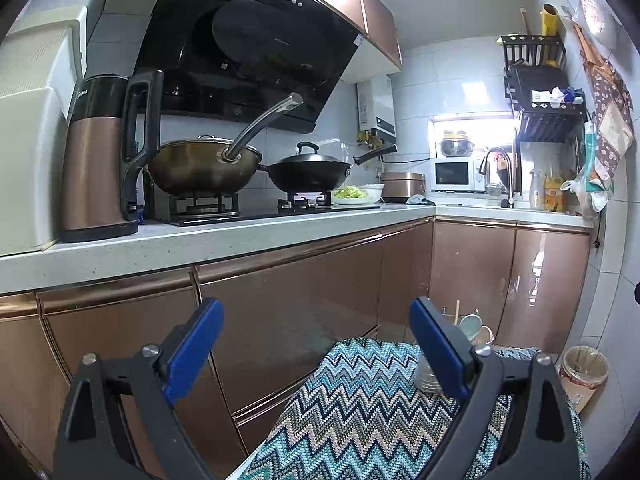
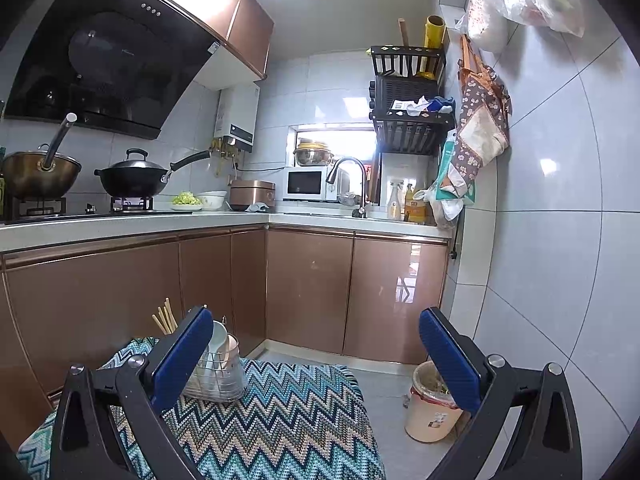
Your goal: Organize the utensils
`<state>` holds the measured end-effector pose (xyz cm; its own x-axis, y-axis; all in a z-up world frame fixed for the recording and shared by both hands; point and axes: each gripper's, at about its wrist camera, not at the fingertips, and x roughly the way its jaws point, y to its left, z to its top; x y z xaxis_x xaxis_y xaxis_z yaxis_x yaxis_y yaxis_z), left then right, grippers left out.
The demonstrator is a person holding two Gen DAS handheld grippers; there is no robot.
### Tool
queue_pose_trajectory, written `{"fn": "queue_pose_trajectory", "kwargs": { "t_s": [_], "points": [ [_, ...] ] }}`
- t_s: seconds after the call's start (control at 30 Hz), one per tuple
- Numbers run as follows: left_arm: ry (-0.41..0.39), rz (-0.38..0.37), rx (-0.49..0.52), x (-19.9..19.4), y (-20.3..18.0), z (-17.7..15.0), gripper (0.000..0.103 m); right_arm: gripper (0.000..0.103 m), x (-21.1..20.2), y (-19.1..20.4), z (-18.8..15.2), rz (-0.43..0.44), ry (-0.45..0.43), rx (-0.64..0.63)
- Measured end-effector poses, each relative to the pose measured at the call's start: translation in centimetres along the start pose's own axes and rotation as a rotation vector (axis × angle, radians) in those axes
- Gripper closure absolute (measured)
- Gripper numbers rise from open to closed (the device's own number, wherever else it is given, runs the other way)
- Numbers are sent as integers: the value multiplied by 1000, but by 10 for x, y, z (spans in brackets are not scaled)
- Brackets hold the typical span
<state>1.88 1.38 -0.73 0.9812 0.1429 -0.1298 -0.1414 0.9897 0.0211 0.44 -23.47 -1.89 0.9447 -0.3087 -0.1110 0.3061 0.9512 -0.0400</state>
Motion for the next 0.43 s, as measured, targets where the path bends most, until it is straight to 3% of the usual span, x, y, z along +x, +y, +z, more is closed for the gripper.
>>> {"fn": "queue_pose_trajectory", "kwargs": {
  "t_s": [0.43],
  "points": [
    [5,8,-3,1,3,1,9,0,2,-4,-1,5,3,-1]
  ]
}}
